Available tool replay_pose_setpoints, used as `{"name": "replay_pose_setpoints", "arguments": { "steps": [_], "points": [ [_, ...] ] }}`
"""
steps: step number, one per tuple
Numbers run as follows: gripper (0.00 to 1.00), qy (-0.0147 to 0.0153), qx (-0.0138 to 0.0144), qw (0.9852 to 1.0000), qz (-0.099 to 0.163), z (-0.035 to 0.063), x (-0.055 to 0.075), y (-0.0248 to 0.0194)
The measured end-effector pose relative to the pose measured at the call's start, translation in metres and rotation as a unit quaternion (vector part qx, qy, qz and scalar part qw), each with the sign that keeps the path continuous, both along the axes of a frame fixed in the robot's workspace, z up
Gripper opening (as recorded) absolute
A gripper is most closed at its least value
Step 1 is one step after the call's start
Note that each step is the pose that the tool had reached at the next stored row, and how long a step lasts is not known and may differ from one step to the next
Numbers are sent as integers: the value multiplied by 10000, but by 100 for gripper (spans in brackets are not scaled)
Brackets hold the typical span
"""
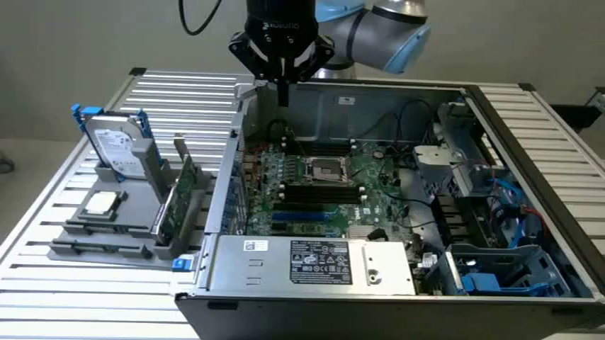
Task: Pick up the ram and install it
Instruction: 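Reach for the ram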
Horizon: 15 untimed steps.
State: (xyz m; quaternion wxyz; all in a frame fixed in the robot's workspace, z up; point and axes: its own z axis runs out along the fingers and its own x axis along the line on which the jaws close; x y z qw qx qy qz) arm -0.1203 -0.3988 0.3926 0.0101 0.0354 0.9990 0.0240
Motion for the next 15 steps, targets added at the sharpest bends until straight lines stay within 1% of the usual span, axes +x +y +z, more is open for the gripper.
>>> {"name": "replay_pose_setpoints", "arguments": {
  "steps": [10,15],
  "points": [
    [11,1,-1,10000,0,1,-14,0],
    [11,1,0,10000,0,-1,-239,0]
  ]
}}
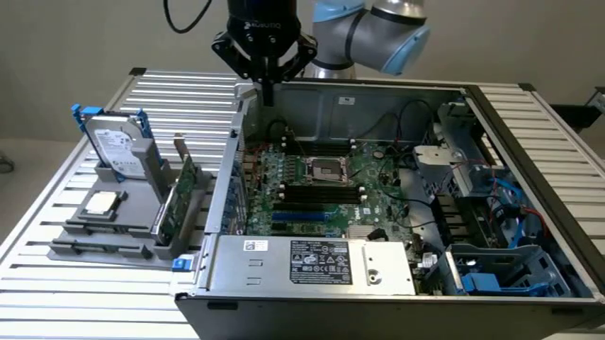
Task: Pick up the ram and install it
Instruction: 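Reach for the ram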
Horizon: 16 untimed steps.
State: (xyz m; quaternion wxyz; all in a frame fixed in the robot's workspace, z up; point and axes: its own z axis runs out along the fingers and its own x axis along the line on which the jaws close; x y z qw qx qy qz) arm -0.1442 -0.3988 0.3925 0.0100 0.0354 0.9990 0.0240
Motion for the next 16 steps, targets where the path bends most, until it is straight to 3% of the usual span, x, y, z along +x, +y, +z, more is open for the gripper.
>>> {"name": "replay_pose_setpoints", "arguments": {
  "steps": [16],
  "points": [
    [11,-2,0,10000,0,-1,-726,-3]
  ]
}}
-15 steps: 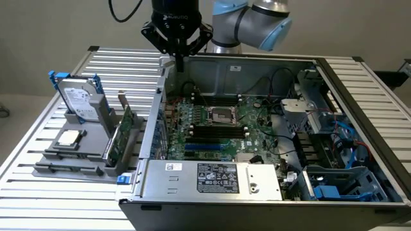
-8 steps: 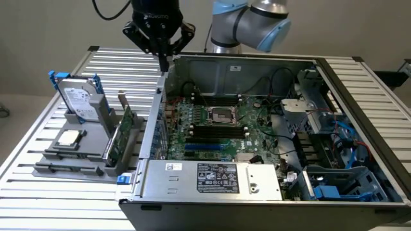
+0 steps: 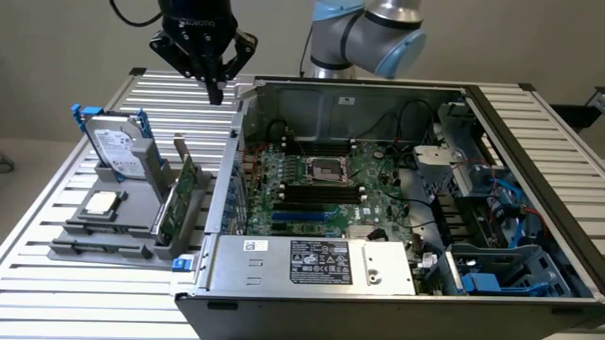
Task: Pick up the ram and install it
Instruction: 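Reach for the ram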
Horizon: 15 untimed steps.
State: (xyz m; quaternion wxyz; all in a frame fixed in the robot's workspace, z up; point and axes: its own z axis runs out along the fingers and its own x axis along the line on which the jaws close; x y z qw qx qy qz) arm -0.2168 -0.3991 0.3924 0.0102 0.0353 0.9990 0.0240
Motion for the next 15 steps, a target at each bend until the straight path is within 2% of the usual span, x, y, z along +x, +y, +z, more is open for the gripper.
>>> {"name": "replay_pose_setpoints", "arguments": {
  "steps": [6,15],
  "points": [
    [11,-1,0,10000,-1,-4,-275,-31],
    [11,-2,0,10000,-1,-18,-684,-156]
  ]
}}
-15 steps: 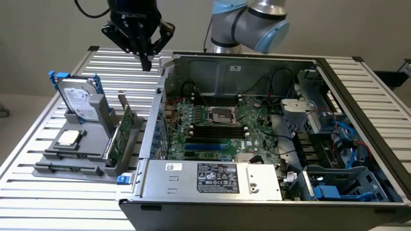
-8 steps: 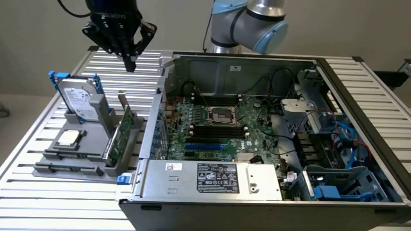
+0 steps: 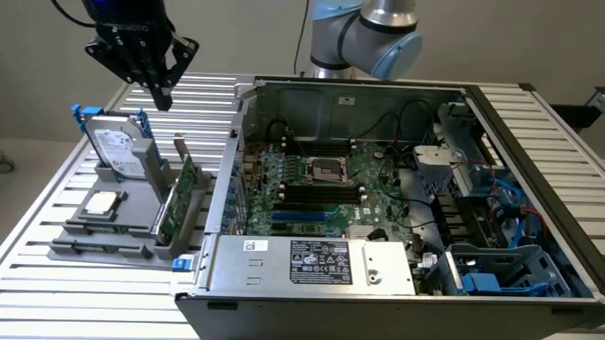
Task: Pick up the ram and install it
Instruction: 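Reach for the ram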
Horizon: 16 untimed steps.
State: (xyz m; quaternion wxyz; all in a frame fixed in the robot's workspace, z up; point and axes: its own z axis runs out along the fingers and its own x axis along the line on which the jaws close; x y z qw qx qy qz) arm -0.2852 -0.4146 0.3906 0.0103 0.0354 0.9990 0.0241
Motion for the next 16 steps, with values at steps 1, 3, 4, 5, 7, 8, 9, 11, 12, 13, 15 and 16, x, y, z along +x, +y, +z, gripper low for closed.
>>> {"name": "replay_pose_setpoints", "arguments": {
  "steps": [1,3,4,5,7,8,9,11,12,13,15,16],
  "points": [
    [11,0,0,10000,0,-2,-45,-16],
    [11,0,0,10000,0,-9,-135,-49],
    [11,0,0,10000,1,-12,-180,-67],
    [11,0,0,10000,0,-17,-225,-85],
    [11,0,0,10000,0,-26,-311,-125],
    [11,0,0,10000,0,-32,-350,-147],
    [11,0,0,10000,0,-38,-384,-168],
    [11,0,0,10000,1,-51,-440,-217],
    [11,1,0,10000,1,-58,-463,-243],
    [11,1,0,10000,0,-66,-482,-271],
    [11,6,0,10000,0,-84,-512,-334],
    [11,12,0,10000,0,-94,-523,-363]
  ]
}}
